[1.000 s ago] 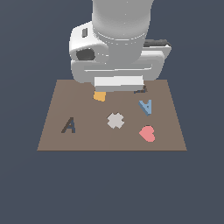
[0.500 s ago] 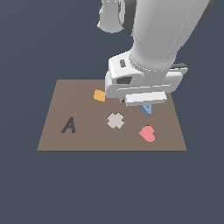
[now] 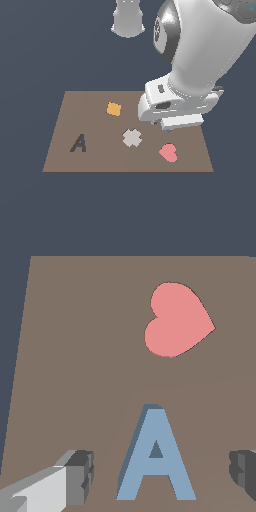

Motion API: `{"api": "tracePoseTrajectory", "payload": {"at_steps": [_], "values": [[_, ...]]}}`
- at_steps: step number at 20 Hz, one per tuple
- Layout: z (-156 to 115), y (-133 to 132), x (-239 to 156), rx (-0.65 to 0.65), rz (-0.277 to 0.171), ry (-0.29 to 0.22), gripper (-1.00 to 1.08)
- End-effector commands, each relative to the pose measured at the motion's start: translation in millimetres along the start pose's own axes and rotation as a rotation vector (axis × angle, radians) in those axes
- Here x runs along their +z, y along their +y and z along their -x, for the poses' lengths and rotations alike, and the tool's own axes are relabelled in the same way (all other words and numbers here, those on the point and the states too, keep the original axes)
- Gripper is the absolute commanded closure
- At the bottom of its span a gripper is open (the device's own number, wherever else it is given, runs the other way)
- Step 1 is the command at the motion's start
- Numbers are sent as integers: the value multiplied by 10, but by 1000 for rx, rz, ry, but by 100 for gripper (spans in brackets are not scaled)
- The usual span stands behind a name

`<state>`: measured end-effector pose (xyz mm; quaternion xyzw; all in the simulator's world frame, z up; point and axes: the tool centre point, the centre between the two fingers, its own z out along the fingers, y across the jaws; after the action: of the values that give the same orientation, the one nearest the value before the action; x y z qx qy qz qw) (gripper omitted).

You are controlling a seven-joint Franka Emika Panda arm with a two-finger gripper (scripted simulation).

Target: Insert a designated object into the corresponding slot on a board.

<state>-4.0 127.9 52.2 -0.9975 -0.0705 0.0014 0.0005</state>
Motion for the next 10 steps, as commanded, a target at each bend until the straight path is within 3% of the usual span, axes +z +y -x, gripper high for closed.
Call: {"api": "tracePoseTrajectory", "payload": {"at_steps": [1, 10], "values": [[-12, -19, 19, 0, 0, 2, -92], [-19, -22, 192, -1, 1, 2, -92]]}}
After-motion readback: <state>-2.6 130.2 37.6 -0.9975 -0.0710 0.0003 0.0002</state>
